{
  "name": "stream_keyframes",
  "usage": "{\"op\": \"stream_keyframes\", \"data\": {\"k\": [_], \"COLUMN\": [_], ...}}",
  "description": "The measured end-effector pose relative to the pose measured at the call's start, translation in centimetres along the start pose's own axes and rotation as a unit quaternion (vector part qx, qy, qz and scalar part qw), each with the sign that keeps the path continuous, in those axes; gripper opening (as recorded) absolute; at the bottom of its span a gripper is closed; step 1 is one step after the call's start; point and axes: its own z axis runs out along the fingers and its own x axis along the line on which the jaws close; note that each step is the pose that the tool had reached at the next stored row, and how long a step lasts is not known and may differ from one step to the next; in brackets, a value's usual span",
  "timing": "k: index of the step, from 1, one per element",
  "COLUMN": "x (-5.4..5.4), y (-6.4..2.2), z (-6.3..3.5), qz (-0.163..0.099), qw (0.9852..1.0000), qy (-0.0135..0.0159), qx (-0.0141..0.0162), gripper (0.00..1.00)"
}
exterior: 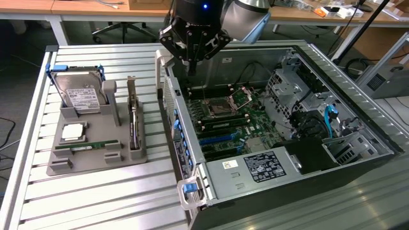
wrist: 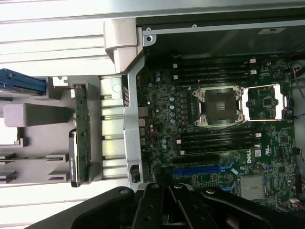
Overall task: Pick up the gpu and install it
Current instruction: 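Reach for the gpu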
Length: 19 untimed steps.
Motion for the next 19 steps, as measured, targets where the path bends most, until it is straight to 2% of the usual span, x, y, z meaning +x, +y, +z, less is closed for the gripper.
{"op": "stream_keyframes", "data": {"k": [19], "x": [0.68], "y": [-0.05], "z": [-0.02], "qz": [0.0], "qw": [1.0], "qy": [0.0], "qx": [0.0], "gripper": [0.11]}}
